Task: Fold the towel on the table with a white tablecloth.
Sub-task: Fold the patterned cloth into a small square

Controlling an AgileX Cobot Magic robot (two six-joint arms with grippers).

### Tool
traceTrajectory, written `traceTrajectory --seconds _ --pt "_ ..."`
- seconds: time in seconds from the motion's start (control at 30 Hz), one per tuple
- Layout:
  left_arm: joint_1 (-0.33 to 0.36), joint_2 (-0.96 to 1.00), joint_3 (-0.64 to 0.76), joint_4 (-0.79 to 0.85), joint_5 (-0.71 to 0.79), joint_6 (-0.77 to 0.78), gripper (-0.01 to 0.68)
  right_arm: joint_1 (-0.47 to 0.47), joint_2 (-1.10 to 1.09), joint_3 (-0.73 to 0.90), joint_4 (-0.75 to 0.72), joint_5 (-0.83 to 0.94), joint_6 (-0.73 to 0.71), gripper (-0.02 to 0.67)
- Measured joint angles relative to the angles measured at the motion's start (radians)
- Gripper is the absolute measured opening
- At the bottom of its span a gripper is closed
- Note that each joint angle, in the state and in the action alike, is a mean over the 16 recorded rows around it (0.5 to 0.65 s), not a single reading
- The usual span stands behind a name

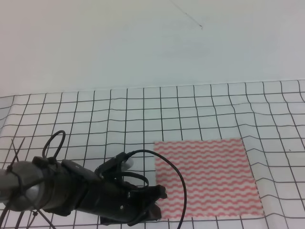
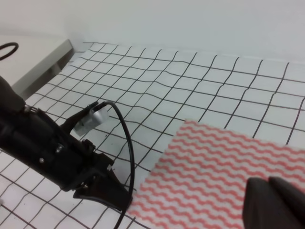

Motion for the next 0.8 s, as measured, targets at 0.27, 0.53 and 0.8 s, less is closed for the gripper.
traceTrajectory --seconds 0.27,0.53,0.8 --pt "0.000 -0.023 -0.001 -0.007 -0.008 0.019 0.002 0.000 0.000 0.000 0.000 0.000 0.000 -0.001" --pt "0.000 -0.049 -0.040 -0.016 -0.018 0.046 0.000 0.000 0.000 0.000 -0.009 0.001 0.000 -0.001" --pt "0.021 -0.037 -0.130 -0.004 -0.011 0.066 0.000 0.000 0.021 0.000 -0.048 0.010 0.001 -0.001"
